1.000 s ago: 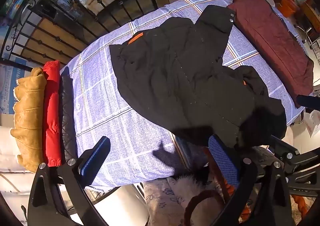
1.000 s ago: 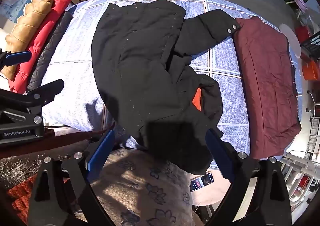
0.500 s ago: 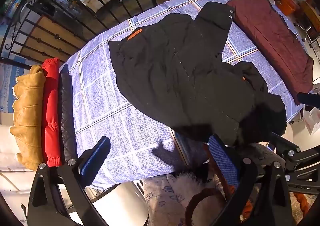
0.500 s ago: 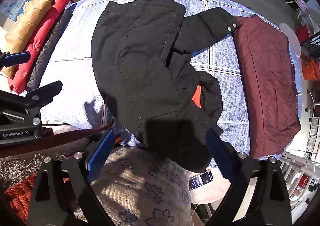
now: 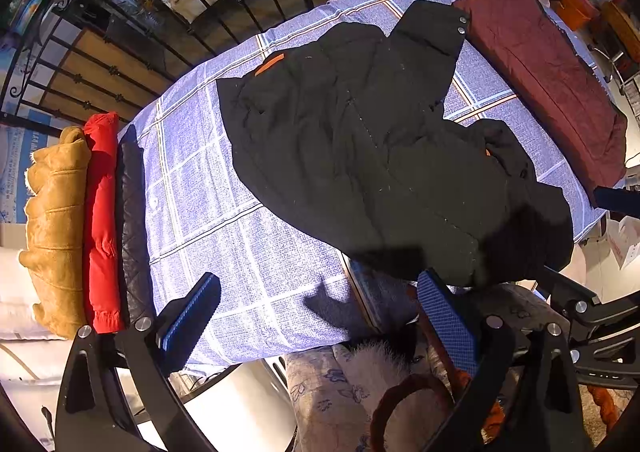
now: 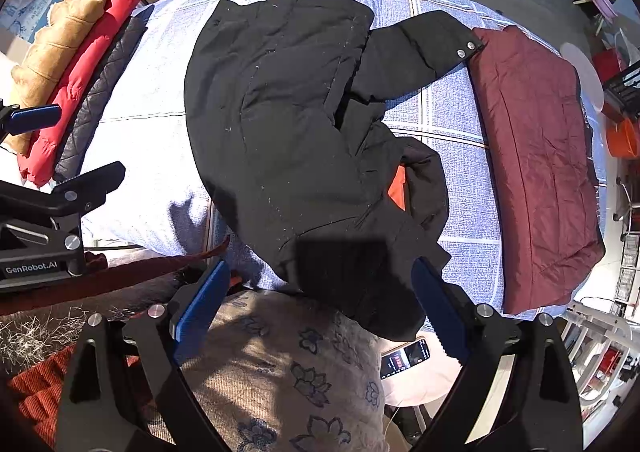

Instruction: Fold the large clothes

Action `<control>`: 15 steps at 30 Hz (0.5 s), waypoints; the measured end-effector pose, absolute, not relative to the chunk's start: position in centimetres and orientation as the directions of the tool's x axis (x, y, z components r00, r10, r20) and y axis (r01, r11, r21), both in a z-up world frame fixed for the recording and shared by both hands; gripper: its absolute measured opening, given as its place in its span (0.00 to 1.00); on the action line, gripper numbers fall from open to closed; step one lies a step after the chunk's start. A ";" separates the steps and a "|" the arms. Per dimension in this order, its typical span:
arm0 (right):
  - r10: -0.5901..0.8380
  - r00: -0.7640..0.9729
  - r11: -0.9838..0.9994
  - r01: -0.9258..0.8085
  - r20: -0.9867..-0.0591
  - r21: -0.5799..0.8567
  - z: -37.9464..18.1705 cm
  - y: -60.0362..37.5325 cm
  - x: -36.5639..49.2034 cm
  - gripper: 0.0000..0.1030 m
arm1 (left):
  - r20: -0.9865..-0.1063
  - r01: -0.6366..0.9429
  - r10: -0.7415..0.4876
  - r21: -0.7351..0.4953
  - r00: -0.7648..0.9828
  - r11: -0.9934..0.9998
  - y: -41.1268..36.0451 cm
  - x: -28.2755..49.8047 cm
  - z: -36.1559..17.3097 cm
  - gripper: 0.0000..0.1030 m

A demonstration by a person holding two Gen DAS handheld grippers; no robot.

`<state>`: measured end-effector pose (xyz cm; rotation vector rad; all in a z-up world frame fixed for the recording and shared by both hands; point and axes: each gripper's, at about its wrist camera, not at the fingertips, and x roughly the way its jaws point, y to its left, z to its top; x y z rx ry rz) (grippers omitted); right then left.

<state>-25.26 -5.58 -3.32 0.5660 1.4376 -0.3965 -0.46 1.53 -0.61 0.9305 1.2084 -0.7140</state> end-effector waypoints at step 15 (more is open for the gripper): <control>0.086 0.106 0.808 0.574 -0.991 0.132 -3.5 -5.6 -25.2 0.88 | -0.974 0.859 0.026 0.210 0.224 0.467 1.8 -0.4 -0.7 0.94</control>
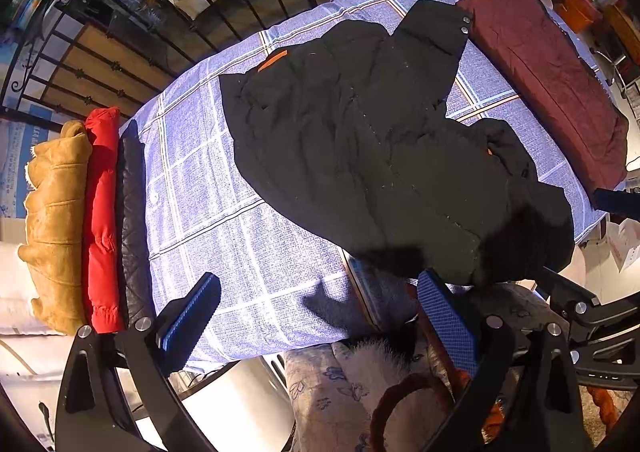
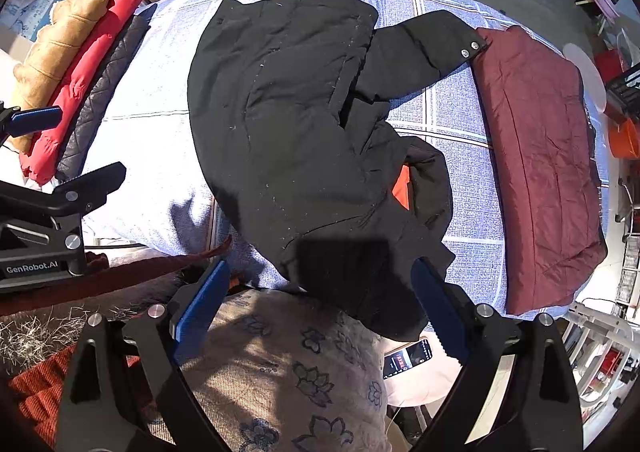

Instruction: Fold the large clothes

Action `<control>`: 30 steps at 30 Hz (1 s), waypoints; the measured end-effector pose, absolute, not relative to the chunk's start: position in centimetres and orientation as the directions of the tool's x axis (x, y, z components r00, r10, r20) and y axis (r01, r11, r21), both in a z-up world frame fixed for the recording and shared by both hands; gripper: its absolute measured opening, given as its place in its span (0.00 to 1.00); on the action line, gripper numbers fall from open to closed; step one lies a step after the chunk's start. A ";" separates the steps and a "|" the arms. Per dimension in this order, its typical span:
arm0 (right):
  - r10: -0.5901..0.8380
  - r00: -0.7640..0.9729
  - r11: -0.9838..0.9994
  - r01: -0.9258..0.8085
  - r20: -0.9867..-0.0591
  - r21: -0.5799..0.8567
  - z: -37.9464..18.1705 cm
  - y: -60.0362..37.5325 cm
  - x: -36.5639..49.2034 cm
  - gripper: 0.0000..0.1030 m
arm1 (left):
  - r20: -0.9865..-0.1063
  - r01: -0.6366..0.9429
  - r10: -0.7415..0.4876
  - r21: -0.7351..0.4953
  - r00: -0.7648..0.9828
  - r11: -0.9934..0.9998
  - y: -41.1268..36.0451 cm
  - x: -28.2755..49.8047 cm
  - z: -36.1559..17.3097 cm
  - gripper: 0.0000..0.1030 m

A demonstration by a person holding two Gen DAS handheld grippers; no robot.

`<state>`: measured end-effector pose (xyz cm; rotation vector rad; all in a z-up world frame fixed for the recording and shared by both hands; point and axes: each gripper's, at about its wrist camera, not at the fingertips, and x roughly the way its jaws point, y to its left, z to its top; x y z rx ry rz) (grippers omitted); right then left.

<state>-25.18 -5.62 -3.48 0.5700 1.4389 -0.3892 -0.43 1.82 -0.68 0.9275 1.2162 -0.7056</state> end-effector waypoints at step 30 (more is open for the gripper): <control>0.098 0.105 0.806 0.575 -0.990 0.140 -3.9 -5.9 -25.1 0.88 | -0.974 0.858 0.031 0.211 0.223 0.468 1.9 -0.4 -0.8 0.94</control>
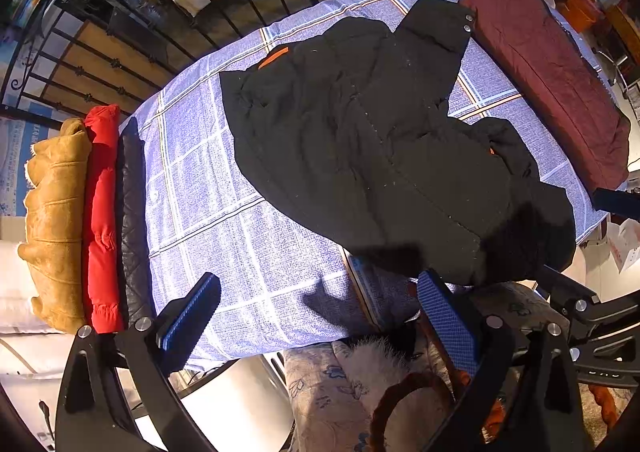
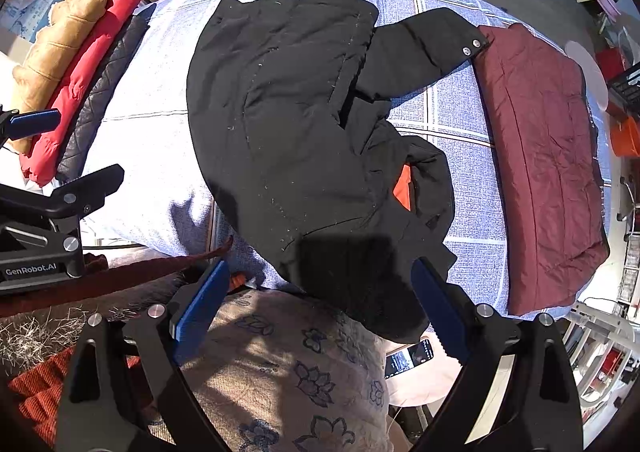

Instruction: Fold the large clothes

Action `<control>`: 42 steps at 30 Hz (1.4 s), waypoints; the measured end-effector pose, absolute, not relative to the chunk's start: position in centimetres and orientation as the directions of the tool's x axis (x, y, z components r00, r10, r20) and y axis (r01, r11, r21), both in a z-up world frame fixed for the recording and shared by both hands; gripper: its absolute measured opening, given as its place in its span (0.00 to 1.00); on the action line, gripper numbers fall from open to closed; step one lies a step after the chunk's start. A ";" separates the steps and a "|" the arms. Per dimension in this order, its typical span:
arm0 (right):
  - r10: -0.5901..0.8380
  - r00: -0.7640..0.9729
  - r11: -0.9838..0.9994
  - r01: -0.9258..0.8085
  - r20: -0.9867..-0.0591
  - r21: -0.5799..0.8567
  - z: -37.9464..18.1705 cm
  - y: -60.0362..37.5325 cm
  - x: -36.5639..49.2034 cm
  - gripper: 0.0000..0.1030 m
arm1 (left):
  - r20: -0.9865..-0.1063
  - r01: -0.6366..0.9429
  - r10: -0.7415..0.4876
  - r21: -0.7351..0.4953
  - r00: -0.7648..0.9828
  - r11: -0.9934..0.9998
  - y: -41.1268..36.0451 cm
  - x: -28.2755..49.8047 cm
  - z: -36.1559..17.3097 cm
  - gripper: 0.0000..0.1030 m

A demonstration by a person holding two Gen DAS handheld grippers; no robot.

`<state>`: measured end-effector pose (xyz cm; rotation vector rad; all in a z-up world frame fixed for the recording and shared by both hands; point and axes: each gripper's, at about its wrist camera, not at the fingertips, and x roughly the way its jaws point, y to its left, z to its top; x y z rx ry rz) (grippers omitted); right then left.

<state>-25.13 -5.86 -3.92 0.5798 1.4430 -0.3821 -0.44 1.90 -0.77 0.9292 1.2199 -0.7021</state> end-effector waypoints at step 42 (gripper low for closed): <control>0.053 0.161 0.686 0.712 -0.985 0.154 -4.3 -10.8 -27.9 0.88 | -0.980 0.828 0.063 0.194 0.189 0.526 2.2 1.7 -1.8 0.94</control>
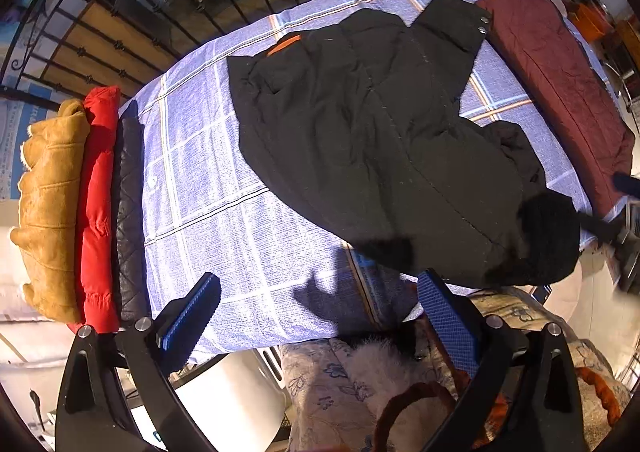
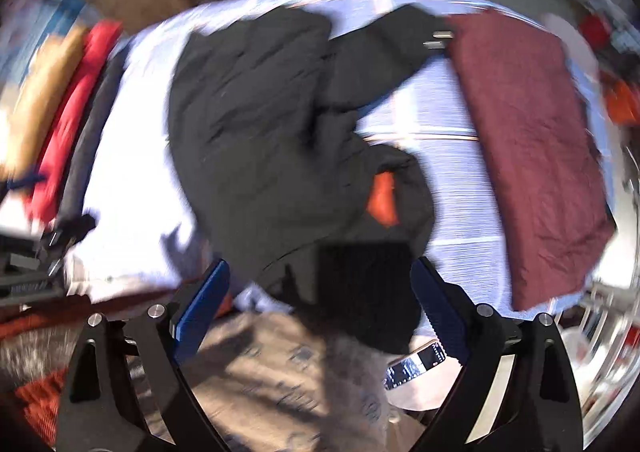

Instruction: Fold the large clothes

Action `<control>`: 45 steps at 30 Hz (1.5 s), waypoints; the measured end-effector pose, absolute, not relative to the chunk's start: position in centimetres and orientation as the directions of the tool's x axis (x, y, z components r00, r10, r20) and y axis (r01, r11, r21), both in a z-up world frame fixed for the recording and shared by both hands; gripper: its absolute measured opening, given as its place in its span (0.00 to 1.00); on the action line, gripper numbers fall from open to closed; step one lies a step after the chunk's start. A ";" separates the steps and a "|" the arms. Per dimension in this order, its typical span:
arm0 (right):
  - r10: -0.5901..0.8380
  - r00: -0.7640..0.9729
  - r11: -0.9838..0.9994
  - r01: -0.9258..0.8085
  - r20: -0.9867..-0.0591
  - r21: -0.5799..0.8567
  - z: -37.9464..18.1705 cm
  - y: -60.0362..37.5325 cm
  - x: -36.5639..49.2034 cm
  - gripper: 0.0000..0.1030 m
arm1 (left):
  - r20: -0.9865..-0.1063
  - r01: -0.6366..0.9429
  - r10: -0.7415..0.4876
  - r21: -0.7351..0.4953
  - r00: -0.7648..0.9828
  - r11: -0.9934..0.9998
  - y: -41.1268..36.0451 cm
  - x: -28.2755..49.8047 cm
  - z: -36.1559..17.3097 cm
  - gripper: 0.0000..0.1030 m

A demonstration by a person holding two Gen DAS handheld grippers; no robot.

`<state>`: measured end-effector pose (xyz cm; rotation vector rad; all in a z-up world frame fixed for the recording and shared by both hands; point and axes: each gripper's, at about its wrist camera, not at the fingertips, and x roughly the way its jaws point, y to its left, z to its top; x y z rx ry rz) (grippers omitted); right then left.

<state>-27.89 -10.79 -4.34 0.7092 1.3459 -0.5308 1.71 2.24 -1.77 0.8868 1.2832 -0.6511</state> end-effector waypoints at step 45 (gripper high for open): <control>0.249 0.381 -0.149 0.924 -0.891 0.353 -19.1 -7.9 -43.7 0.78 | -0.997 0.928 0.043 0.050 0.070 -0.370 -22.2 -10.5 -23.1 0.12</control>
